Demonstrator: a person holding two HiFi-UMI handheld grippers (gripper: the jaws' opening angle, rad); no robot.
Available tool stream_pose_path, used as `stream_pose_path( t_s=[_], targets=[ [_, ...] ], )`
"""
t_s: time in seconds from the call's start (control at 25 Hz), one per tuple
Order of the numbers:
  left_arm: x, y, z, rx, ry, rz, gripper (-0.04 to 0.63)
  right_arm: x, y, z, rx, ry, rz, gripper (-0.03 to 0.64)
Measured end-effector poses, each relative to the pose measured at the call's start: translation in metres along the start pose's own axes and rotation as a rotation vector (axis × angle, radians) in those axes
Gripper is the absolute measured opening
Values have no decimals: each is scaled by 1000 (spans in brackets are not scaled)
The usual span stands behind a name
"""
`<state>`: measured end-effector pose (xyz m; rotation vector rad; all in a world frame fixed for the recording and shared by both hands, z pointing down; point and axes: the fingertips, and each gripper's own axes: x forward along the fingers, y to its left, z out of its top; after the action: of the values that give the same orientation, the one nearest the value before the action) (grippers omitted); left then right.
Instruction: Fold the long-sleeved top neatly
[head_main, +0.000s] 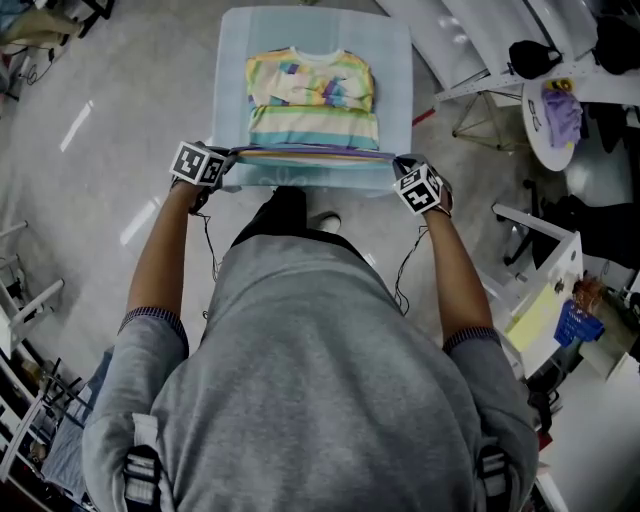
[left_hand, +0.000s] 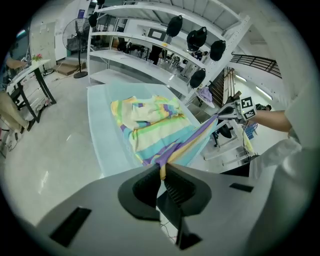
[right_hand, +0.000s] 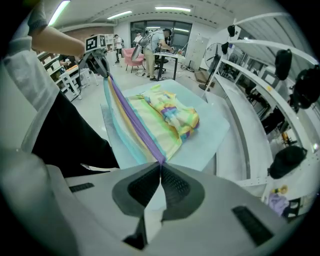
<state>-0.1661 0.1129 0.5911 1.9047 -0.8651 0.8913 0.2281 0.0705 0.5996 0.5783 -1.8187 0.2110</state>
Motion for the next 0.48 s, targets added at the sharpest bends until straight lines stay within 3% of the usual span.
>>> stream_pose_path(
  t_s=[0.48],
  targets=[
    [22,51,77,7,61,-53,34,38,-79,49,3,35,35,17]
  ],
)
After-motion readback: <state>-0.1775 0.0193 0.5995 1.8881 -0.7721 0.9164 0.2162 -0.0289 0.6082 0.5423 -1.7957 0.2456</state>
